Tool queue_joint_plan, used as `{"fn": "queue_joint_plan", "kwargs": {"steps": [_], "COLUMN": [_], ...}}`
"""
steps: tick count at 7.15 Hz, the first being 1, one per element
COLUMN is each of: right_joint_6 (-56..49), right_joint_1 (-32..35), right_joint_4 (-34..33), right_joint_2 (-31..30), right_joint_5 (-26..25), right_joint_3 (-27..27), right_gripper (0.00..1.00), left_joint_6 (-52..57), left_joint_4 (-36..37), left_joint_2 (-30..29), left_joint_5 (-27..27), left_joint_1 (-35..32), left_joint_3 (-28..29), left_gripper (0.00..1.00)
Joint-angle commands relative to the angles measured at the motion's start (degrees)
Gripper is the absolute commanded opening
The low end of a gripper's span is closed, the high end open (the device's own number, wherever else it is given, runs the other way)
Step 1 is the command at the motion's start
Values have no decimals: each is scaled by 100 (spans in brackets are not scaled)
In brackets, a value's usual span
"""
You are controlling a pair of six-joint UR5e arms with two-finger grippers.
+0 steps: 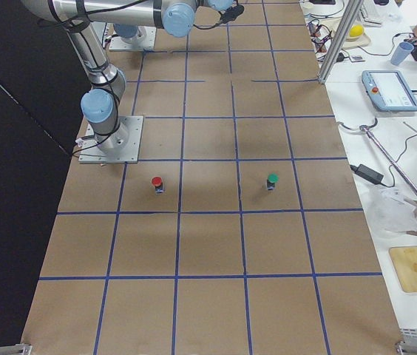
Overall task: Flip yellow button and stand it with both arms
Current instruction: 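Open the left gripper and pull back while the right gripper carries the button away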
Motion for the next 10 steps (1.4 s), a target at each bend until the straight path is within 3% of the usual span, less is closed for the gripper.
{"fn": "queue_joint_plan", "kwargs": {"steps": [1, 3, 4, 5, 6, 7, 8, 10], "right_joint_6": [1, -77, -208, -723, -1485, -1936, -2350, -3021], "right_joint_1": [-18, -307, -683, -878, -897, -915, -993, -1125], "right_joint_4": [-8, -288, -429, -369, -343, -351, -369, -526], "right_joint_2": [7, 16, 34, 34, 42, 34, 51, 305], "right_joint_5": [-10, -411, -884, -1228, -2250, -2704, -3674, -5643], "right_joint_3": [-26, -61, -35, 0, 26, 44, 44, 245], "right_gripper": [7, 7, 7, 6, 6, 5, 5, 6], "left_joint_6": [-228, -510, -563, -703, -826, -862, -1080, -1117], "left_joint_4": [-1, -10, 8, 34, 86, 174, 201, 228], "left_joint_2": [10, -17, -17, -8, -17, -43, -95, -148], "left_joint_5": [10, 141, 733, 957, 1464, 1739, 2115, 3545], "left_joint_1": [-6, 20, 12, 20, 29, 73, 73, 56], "left_joint_3": [18, 97, 97, 106, 114, 149, 271, 614], "left_gripper": [100, 100, 100, 100, 100, 100, 99, 99]}}
